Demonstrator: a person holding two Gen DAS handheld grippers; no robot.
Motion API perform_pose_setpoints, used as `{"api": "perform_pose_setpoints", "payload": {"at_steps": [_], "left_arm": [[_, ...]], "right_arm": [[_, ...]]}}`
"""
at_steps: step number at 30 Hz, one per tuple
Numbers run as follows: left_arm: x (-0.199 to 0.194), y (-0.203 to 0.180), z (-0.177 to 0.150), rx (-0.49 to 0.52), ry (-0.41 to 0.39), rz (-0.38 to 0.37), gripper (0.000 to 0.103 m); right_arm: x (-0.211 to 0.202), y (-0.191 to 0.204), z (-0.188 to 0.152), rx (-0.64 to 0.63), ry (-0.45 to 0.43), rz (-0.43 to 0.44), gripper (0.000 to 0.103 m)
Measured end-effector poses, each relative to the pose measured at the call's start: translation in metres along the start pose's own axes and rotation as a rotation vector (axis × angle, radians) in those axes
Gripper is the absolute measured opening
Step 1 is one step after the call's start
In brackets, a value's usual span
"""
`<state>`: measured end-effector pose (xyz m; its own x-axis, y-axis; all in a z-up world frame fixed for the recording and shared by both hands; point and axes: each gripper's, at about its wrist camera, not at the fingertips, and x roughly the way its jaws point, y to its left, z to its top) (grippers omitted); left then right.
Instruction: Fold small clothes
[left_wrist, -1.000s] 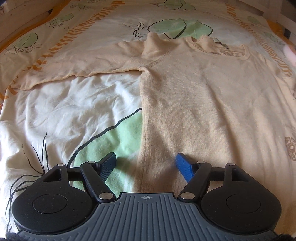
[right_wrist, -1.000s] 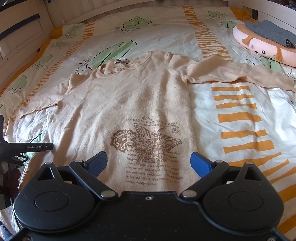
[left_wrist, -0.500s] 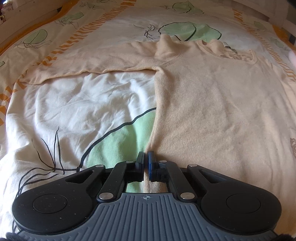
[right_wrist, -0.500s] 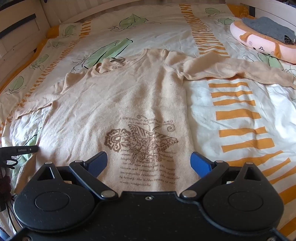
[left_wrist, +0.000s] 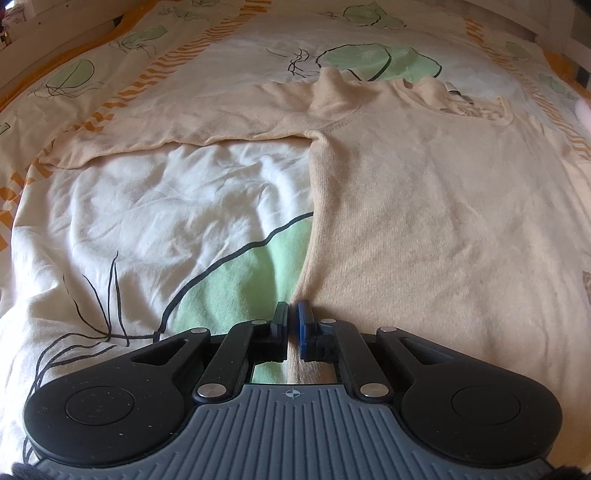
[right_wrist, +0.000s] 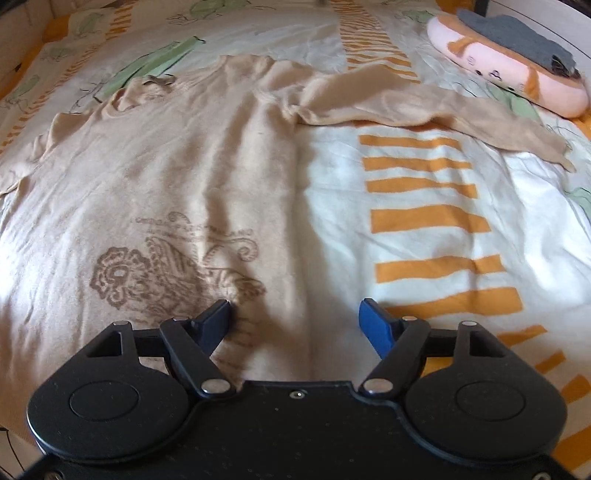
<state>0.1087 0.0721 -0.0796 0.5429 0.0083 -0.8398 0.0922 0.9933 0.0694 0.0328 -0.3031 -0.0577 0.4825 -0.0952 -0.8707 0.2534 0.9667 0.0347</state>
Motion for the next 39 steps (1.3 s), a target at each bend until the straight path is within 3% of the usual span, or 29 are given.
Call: {"api": "perform_pose_setpoints", "payload": {"at_steps": [2,6,9,16,19,20,21,25,28,31,35,39], "left_arm": [[-0.005,-0.001,0.002,-0.004,-0.004,0.003,0.007],[-0.034,-0.007,0.014,-0.007,-0.077,0.030,0.007],[-0.053,-0.016,0.029,-0.017,-0.133,-0.014,0.007],[-0.035,-0.052,0.035,0.024,-0.093,-0.072,0.013],[-0.017,-0.058,0.027,0.030,-0.041,-0.077,0.013],[-0.013,-0.058,0.024,0.031,-0.028,-0.070,0.013],[-0.008,-0.059,0.022,0.032,-0.015,-0.061,0.013],[0.003,-0.059,0.013,0.030,-0.001,-0.041,0.019],[0.003,-0.062,0.013,0.040,-0.005,-0.034,0.019],[0.003,-0.061,0.012,0.035,-0.007,-0.038,0.020],[-0.001,-0.060,0.015,0.019,0.000,-0.041,0.020],[-0.010,-0.059,0.029,-0.064,-0.038,-0.072,0.020]], "right_arm": [[-0.006,-0.009,0.002,0.036,0.002,-0.001,0.075],[-0.017,-0.019,0.017,0.106,-0.076,0.103,0.072],[-0.010,-0.011,0.038,0.075,-0.129,0.125,0.066],[0.042,0.004,0.078,0.080,-0.095,0.184,0.051],[0.051,0.008,0.078,0.030,-0.094,0.129,0.033],[0.051,0.008,0.077,0.010,-0.099,0.099,0.014],[0.050,0.003,0.075,0.012,-0.100,0.089,0.012],[0.047,-0.024,0.074,0.127,-0.074,0.181,0.012],[0.034,-0.036,0.073,0.148,-0.127,0.207,0.027],[0.022,-0.066,0.073,0.224,-0.184,0.194,0.030],[0.013,-0.119,0.077,0.347,-0.227,0.146,0.049],[0.010,-0.174,0.083,0.447,-0.250,0.070,0.051]]}}
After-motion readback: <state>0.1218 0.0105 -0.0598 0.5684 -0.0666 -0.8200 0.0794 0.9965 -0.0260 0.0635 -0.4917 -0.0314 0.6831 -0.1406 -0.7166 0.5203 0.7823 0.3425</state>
